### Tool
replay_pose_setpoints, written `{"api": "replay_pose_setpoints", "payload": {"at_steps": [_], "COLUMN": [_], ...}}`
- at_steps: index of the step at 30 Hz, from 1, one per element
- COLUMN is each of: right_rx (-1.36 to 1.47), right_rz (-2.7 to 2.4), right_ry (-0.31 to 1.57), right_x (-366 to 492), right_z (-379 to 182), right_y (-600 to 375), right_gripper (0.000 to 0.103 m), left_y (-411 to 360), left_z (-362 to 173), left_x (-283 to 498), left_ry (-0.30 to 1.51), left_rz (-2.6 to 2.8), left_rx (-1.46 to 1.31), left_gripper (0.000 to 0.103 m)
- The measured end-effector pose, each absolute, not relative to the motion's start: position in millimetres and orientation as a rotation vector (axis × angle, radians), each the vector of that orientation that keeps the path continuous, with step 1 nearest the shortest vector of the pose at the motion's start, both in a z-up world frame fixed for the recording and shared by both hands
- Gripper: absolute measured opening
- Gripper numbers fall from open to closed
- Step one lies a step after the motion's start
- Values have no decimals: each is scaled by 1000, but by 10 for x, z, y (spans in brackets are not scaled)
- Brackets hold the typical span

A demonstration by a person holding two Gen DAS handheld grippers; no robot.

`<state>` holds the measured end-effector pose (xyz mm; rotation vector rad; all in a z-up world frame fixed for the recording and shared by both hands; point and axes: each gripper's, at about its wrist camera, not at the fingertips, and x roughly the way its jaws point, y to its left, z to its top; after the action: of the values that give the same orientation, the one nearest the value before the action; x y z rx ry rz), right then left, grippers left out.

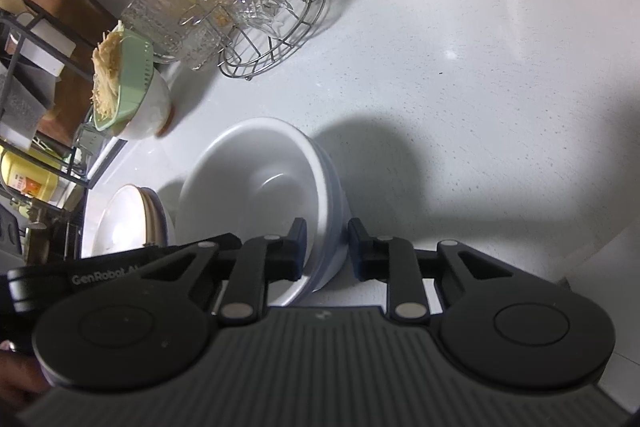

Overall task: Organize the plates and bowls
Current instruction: 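Lower the white bowl into the light-blue bowl with both grippers, then lift the nested bowls with both grippers and carry them over the plate stack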

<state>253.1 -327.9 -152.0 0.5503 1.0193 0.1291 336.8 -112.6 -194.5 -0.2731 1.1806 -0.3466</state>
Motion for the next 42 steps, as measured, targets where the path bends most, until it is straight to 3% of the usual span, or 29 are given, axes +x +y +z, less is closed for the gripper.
{"api": "replay_pose_setpoints", "payload": {"at_steps": [26,42], "right_rx": [540,430], "right_rz": [125,298], "right_ry": [947,1005], "right_x": [1734,2020], "right_z": [-708,-634], "right_y": [-2950,-2440], "right_gripper": [25,25], "left_y": [-780,-186], "left_z": [-962,-935], "left_x": [2437,2288], "left_ry": [1076,992], "left_rz": [-347,-187], "left_rx": [-262,-387], "left_gripper": [25,25]}}
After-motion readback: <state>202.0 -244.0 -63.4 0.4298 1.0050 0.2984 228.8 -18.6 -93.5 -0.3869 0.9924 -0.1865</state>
